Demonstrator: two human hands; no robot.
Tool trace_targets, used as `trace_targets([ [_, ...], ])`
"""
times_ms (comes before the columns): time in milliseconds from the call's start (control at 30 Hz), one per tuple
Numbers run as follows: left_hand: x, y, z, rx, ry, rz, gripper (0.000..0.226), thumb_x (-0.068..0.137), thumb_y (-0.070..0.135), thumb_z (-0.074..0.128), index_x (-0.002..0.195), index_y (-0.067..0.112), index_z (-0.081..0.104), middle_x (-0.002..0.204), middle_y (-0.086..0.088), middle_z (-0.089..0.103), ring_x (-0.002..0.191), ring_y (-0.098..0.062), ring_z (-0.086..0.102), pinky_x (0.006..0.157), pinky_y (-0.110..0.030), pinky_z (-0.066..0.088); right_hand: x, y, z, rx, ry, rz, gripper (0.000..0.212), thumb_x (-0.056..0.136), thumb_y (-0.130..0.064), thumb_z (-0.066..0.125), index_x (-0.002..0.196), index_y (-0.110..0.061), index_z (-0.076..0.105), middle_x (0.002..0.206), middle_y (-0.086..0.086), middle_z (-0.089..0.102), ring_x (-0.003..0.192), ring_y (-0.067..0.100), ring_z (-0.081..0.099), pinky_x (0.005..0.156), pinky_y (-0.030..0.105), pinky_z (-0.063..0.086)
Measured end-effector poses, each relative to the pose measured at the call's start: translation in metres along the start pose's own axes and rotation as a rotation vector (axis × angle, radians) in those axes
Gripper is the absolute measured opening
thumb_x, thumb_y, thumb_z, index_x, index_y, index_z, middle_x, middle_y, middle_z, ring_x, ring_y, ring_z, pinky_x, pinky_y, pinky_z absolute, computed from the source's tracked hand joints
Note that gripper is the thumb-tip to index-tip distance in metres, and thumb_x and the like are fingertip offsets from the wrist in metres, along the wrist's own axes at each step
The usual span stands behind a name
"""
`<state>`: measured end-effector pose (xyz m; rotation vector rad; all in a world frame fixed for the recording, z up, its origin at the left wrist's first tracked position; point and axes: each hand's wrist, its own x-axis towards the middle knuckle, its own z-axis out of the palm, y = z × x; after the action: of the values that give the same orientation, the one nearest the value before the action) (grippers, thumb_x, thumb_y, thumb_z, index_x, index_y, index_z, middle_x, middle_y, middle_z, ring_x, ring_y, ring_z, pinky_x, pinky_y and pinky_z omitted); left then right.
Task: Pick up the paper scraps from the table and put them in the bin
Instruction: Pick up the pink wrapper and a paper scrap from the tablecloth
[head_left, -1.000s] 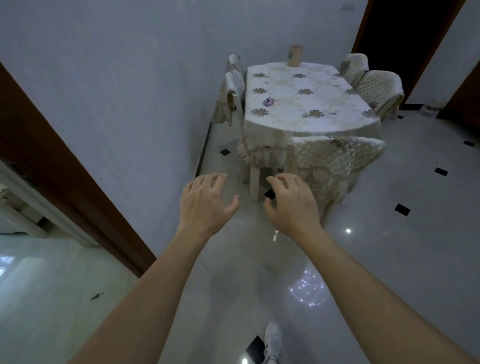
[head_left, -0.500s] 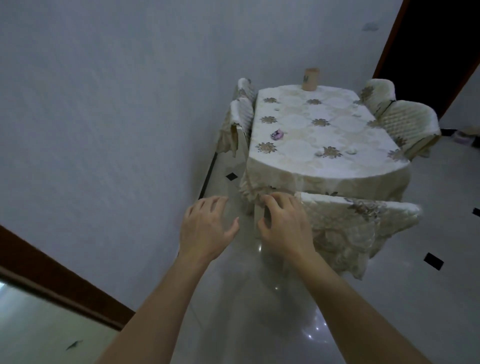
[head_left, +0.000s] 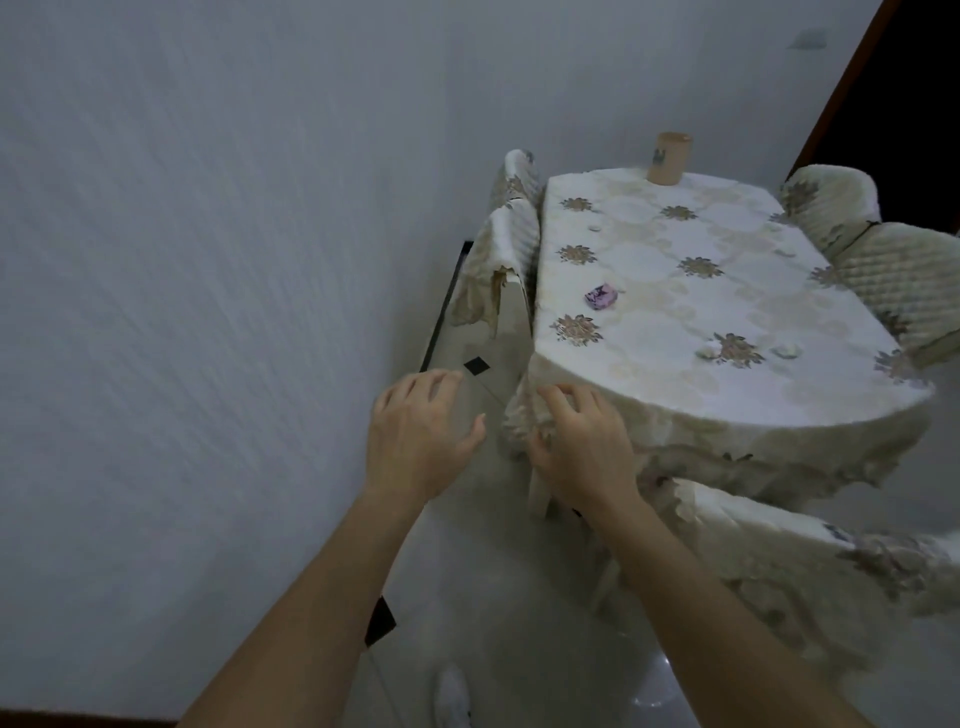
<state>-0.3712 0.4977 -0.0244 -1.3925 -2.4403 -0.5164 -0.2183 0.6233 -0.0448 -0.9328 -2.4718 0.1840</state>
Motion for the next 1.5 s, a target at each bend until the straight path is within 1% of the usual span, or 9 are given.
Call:
trace_targets([
  [300, 0.144, -0.095, 0.05, -0.064, -0.04, 0.008, 0.059, 0.085, 0.057, 0.047, 0.131, 0.021, 0.053, 0.127, -0.001, 0.061, 0.114, -0.023, 0.056, 0.091, -0.043, 0.048, 0.153, -0.031, 0.075, 0.009, 0.001, 0.02, 0.036, 0.08, -0.025, 0.063, 0.115, -0.017, 0.064, 0.116, 0.007, 0.065, 0.109, 0.028, 0.06, 0.091, 0.04, 0.05],
  [500, 0.208, -0.121, 0.074, -0.075, -0.056, 0.025, 0.059, 0.086, 0.058, 0.048, 0.131, 0.021, 0.053, 0.127, 0.001, 0.061, 0.116, -0.021, 0.056, 0.092, -0.042, 0.048, 0.217, -0.025, 0.106, -0.025, -0.011, 0.042, 0.03, 0.08, -0.025, 0.058, 0.109, -0.017, 0.063, 0.115, 0.006, 0.064, 0.108, 0.028, 0.058, 0.089, 0.039, 0.049],
  [700, 0.279, -0.137, 0.102, -0.07, -0.048, 0.051, 0.055, 0.085, 0.055, 0.049, 0.128, 0.02, 0.055, 0.123, 0.0, 0.062, 0.112, -0.022, 0.057, 0.09, -0.042, 0.048, 0.29, -0.007, 0.14, -0.048, 0.0, 0.038, 0.039, 0.078, -0.03, 0.042, 0.107, -0.015, 0.063, 0.113, 0.007, 0.065, 0.105, 0.031, 0.059, 0.087, 0.041, 0.048],
  [867, 0.355, -0.148, 0.142, -0.042, -0.059, 0.105, 0.05, 0.085, 0.053, 0.051, 0.123, 0.021, 0.055, 0.119, 0.0, 0.063, 0.107, -0.023, 0.058, 0.085, -0.041, 0.049, 0.358, 0.024, 0.173, -0.017, 0.014, 0.088, 0.037, 0.078, -0.02, 0.06, 0.115, -0.014, 0.064, 0.115, 0.009, 0.066, 0.11, 0.032, 0.06, 0.092, 0.045, 0.051],
  [967, 0.415, -0.144, 0.169, -0.035, -0.067, 0.148, 0.05, 0.086, 0.053, 0.05, 0.123, 0.019, 0.055, 0.117, -0.002, 0.064, 0.104, -0.024, 0.059, 0.083, -0.04, 0.049, 0.405, 0.052, 0.188, 0.003, 0.026, 0.132, 0.038, 0.078, -0.021, 0.065, 0.115, -0.012, 0.066, 0.114, 0.011, 0.067, 0.108, 0.032, 0.061, 0.09, 0.045, 0.052],
  [1100, 0.499, -0.124, 0.202, -0.068, -0.099, 0.199, 0.053, 0.084, 0.053, 0.053, 0.126, 0.021, 0.056, 0.118, -0.001, 0.064, 0.106, -0.025, 0.059, 0.086, -0.04, 0.047, 0.466, 0.097, 0.197, -0.007, 0.028, 0.184, 0.045, 0.08, -0.029, 0.055, 0.12, -0.011, 0.065, 0.116, 0.011, 0.066, 0.109, 0.032, 0.06, 0.092, 0.046, 0.05],
  [1233, 0.553, -0.089, 0.232, -0.125, -0.139, 0.296, 0.056, 0.083, 0.054, 0.049, 0.126, 0.02, 0.058, 0.123, -0.001, 0.064, 0.113, -0.024, 0.058, 0.091, -0.043, 0.048, 0.506, 0.139, 0.2, -0.042, 0.055, 0.25, 0.041, 0.079, -0.027, 0.061, 0.117, -0.012, 0.065, 0.113, 0.011, 0.066, 0.103, 0.033, 0.061, 0.086, 0.044, 0.051],
  [1333, 0.584, -0.064, 0.257, -0.17, -0.18, 0.379, 0.055, 0.084, 0.055, 0.046, 0.126, 0.021, 0.057, 0.125, 0.001, 0.063, 0.116, -0.021, 0.056, 0.095, -0.043, 0.048, 0.517, 0.169, 0.201, -0.063, 0.058, 0.327, 0.042, 0.08, -0.028, 0.061, 0.119, -0.013, 0.065, 0.115, 0.011, 0.066, 0.107, 0.033, 0.06, 0.088, 0.045, 0.051],
  [1500, 0.628, -0.014, 0.31, -0.258, -0.259, 0.584, 0.054, 0.084, 0.053, 0.051, 0.128, 0.021, 0.058, 0.126, 0.001, 0.063, 0.115, -0.023, 0.057, 0.092, -0.043, 0.049, 0.497, 0.219, 0.206, -0.108, 0.056, 0.566, 0.044, 0.079, -0.026, 0.066, 0.121, -0.012, 0.066, 0.116, 0.011, 0.068, 0.108, 0.032, 0.063, 0.088, 0.044, 0.053],
])
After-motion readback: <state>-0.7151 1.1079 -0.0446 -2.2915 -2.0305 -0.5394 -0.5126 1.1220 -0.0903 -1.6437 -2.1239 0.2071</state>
